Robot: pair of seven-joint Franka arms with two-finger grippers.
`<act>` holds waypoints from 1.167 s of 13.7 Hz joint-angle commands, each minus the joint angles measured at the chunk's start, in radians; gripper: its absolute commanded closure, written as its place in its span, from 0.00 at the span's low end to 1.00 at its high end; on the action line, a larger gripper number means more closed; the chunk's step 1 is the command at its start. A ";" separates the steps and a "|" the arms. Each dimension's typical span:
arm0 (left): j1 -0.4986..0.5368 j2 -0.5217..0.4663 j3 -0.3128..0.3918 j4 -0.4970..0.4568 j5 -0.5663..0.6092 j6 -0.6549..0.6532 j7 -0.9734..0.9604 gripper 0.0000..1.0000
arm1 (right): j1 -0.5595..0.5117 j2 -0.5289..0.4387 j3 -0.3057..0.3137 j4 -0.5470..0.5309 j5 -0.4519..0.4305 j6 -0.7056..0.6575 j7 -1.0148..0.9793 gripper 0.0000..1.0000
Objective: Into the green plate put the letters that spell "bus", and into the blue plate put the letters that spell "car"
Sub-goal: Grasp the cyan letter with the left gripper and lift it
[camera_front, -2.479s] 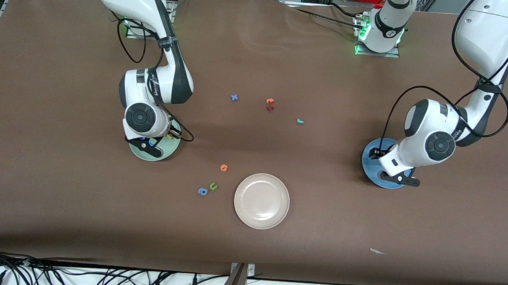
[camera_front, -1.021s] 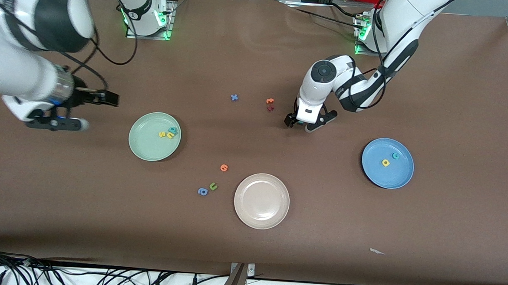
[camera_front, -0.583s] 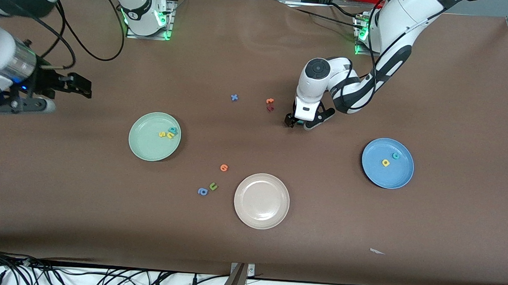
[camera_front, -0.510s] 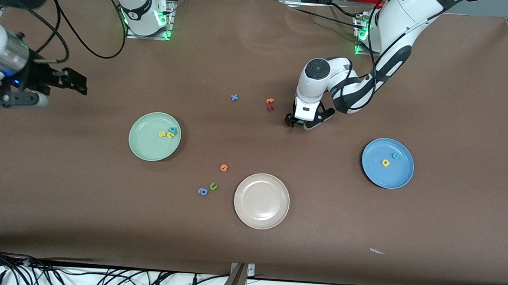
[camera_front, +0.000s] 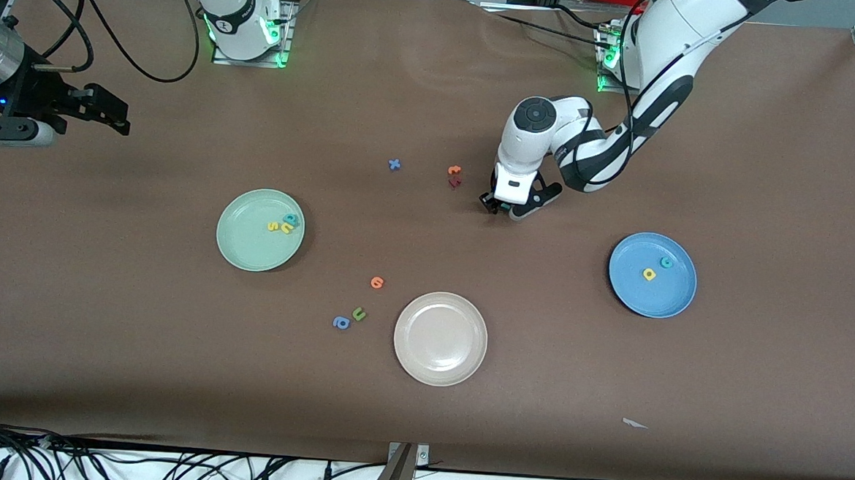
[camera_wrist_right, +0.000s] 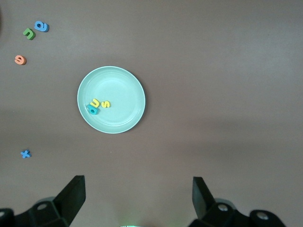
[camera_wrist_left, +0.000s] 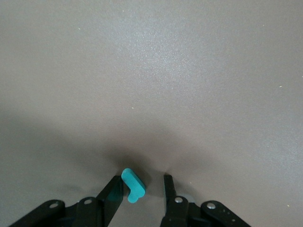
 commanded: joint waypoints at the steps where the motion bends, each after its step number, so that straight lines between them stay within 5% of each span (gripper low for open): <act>1: 0.005 0.012 0.011 -0.004 0.060 -0.004 -0.018 0.63 | -0.021 -0.025 0.021 -0.028 -0.019 0.031 -0.003 0.00; 12: 0.007 0.015 0.018 -0.001 0.086 -0.005 -0.015 0.88 | -0.021 -0.021 0.001 -0.024 -0.013 0.028 -0.003 0.00; 16: 0.030 0.008 0.014 0.103 0.071 -0.083 0.029 0.90 | -0.020 -0.019 0.001 -0.022 -0.013 0.031 -0.003 0.00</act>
